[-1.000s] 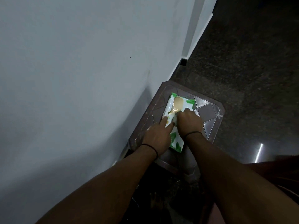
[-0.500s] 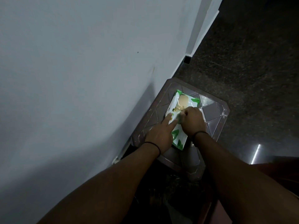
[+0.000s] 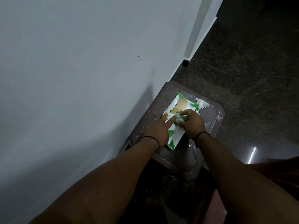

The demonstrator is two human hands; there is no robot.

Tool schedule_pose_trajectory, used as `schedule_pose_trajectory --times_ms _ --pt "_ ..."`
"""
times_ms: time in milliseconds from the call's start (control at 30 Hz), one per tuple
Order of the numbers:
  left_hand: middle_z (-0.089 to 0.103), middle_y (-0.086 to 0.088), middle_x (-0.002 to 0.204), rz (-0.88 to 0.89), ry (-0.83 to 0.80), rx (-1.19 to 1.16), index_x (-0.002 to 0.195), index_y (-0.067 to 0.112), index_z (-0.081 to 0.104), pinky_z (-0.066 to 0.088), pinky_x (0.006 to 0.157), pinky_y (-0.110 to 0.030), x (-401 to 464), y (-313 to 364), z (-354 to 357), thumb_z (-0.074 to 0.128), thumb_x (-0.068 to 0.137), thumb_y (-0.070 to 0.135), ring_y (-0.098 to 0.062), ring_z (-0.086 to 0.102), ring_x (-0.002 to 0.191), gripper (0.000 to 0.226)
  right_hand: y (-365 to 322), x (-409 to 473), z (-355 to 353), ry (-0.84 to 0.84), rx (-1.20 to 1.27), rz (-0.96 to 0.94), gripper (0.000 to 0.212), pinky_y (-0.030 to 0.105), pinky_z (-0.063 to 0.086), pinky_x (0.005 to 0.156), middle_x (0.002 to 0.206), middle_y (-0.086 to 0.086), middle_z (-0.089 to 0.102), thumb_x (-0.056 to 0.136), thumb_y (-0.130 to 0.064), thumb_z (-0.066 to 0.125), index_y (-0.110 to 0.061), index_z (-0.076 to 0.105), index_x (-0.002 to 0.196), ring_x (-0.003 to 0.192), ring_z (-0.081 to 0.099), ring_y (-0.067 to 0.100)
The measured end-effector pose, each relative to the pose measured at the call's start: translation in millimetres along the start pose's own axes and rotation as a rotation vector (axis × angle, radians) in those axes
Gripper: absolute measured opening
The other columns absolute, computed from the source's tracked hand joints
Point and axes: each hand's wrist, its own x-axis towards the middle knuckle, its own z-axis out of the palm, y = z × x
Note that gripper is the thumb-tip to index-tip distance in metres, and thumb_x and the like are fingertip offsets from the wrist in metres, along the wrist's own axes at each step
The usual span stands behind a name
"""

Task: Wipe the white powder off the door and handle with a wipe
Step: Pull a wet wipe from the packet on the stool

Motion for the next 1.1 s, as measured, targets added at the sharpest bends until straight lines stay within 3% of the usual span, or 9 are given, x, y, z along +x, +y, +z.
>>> schedule_pose_trajectory --times_ms 100,167,267,433,567,667,767,900,1100 --pt "-0.001 0.005 0.163 -0.016 0.007 0.087 0.151 0.047 0.007 0.045 0.078 -0.038 2 -2 7 0.047 0.091 0.011 -0.031 0.057 0.105 0.080 -2 -3 2 0.138 0.074 0.004 0.008 0.014 0.045 0.059 0.072 -0.010 0.066 0.081 -0.021 0.072 -0.025 0.065 0.083 0.065 0.061 0.003" --pt "-0.003 0.006 0.163 -0.034 -0.003 0.126 0.151 0.045 0.010 0.046 0.084 -0.040 4 -3 9 0.047 0.091 0.016 -0.033 0.055 0.109 0.076 -5 -1 2 0.134 0.397 0.140 0.005 0.025 0.048 0.060 0.079 0.004 0.068 0.082 -0.012 0.067 -0.014 0.070 0.085 0.067 0.059 0.015" --pt "0.000 0.005 0.163 -0.059 -0.011 0.155 0.151 0.042 0.017 0.044 0.090 -0.042 6 0 7 0.049 0.090 0.019 -0.034 0.052 0.114 0.073 -16 -5 -6 0.055 0.825 0.376 0.011 0.025 0.040 0.050 0.073 0.009 0.064 0.087 -0.012 0.060 -0.009 0.069 0.082 0.059 0.051 0.018" --pt "0.036 0.004 0.153 -0.037 0.233 -0.022 0.140 0.029 0.046 0.017 0.117 -0.049 -1 6 -9 0.051 0.093 0.025 -0.026 0.029 0.142 0.047 -29 -17 -22 -0.274 1.099 0.533 0.053 0.033 0.050 0.068 0.059 0.003 0.061 0.098 -0.023 0.041 -0.015 0.067 0.053 0.059 0.059 0.017" --pt "0.065 0.000 0.125 -0.197 0.337 -0.642 0.123 0.025 0.064 0.044 0.100 -0.034 -38 16 -37 0.057 0.089 0.030 -0.018 0.058 0.115 0.036 -53 -42 -20 -0.511 1.085 0.511 0.016 0.035 0.056 0.070 0.081 0.013 0.064 0.096 -0.018 0.048 -0.007 0.059 0.092 0.067 0.065 0.022" --pt "0.074 0.006 0.099 -0.170 0.324 -0.876 0.111 0.032 0.070 0.054 0.084 -0.025 -86 8 -61 0.065 0.081 0.034 -0.007 0.068 0.088 0.030 -88 -64 -5 -0.713 1.030 0.437 0.027 0.037 0.059 0.076 0.094 0.023 0.070 0.094 -0.007 0.042 0.005 0.064 0.104 0.083 0.070 0.031" --pt "0.074 0.008 0.089 -0.194 0.400 -0.827 0.104 0.032 0.072 0.055 0.077 -0.024 -140 -17 -80 0.075 0.072 0.038 -0.003 0.068 0.082 0.033 -129 -87 23 -0.774 1.011 0.502 0.026 0.042 0.056 0.085 0.086 0.026 0.068 0.098 -0.012 0.042 0.006 0.059 0.094 0.083 0.068 0.035" --pt "0.055 0.012 0.102 -0.394 0.506 -0.576 0.106 0.040 0.068 0.049 0.077 -0.023 -219 -45 -99 0.074 0.060 0.058 -0.002 0.055 0.093 0.050 -183 -131 68 -0.874 0.899 0.521 0.034 0.037 0.057 0.063 0.087 0.023 0.064 0.102 -0.034 0.040 -0.003 0.049 0.093 0.068 0.065 0.031" --pt "0.063 0.006 0.085 -0.595 0.792 -0.533 0.075 0.027 0.066 0.051 0.072 -0.028 -339 -58 -114 0.068 0.080 0.020 -0.016 0.061 0.081 0.009 -235 -239 105 -1.028 0.759 0.440 0.038 0.038 0.058 0.063 0.077 0.015 0.068 0.100 -0.040 0.045 -0.009 0.056 0.082 0.070 0.070 0.028"
